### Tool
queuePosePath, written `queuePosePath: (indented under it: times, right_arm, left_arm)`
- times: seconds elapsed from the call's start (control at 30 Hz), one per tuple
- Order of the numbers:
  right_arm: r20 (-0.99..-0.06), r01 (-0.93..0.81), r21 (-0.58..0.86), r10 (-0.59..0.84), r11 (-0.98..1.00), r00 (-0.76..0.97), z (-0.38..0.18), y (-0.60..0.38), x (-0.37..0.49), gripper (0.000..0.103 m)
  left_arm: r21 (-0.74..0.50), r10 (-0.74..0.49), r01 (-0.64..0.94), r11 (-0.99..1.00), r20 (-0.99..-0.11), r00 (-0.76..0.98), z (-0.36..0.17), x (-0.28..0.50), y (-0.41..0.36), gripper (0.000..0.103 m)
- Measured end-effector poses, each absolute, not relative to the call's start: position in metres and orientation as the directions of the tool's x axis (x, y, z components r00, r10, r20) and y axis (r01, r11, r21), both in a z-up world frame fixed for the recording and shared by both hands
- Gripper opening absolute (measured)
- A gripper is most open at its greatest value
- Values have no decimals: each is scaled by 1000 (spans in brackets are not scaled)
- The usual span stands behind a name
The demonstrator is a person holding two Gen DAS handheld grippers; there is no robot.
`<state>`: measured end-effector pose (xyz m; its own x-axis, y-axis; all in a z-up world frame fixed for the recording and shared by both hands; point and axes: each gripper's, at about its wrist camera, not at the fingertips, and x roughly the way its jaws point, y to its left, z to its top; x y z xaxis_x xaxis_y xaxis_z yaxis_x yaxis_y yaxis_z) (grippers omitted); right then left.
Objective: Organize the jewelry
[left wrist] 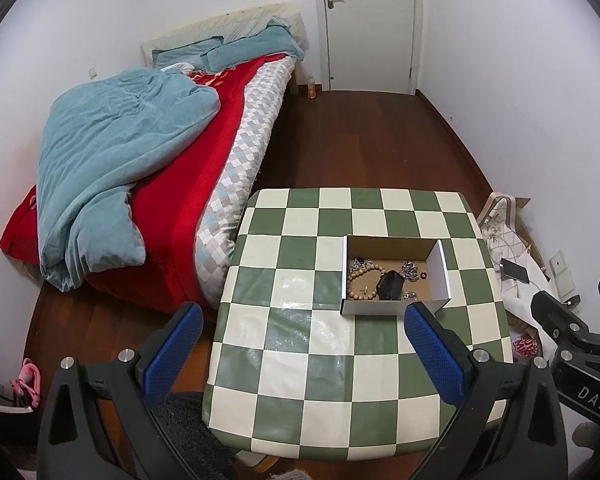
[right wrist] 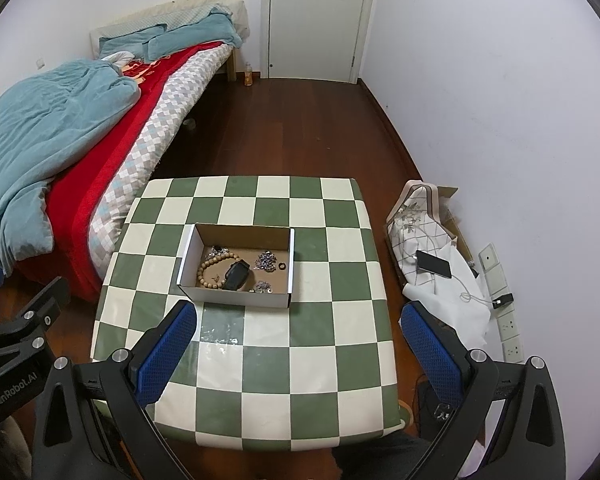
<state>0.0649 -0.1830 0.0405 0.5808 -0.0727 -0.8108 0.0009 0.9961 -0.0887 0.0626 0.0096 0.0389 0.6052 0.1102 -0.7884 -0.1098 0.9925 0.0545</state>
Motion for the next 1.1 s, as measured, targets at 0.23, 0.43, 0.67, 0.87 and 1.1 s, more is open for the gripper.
queuePosePath:
  times: [0.23, 0.43, 0.67, 0.87, 1.1]
  right_arm:
    - [-811, 0, -88, -72, 996, 580, 40, -183, 64, 103]
    - [-810, 1, -91, -74, 996, 581, 40, -184, 64, 103]
    - [-811, 0, -90, -73, 996, 580, 40, -184, 64, 103]
    - [-810, 2, -92, -76, 996, 581, 39, -183, 64, 103]
    - [-810, 2, -90, -74, 996, 581, 40, -184, 64, 103]
  left_arm:
    - [55, 109, -107, 993, -786, 609, 41, 62, 7, 103]
    - [55, 109, -106, 993, -787, 607, 42, 62, 7, 103]
    - [56, 109, -106, 993, -786, 609, 42, 62, 6, 103]
    - [55, 109, -107, 993, -787, 607, 42, 62, 7, 103]
    - [52, 105, -105, 993, -785, 611, 44, 61, 5, 103]
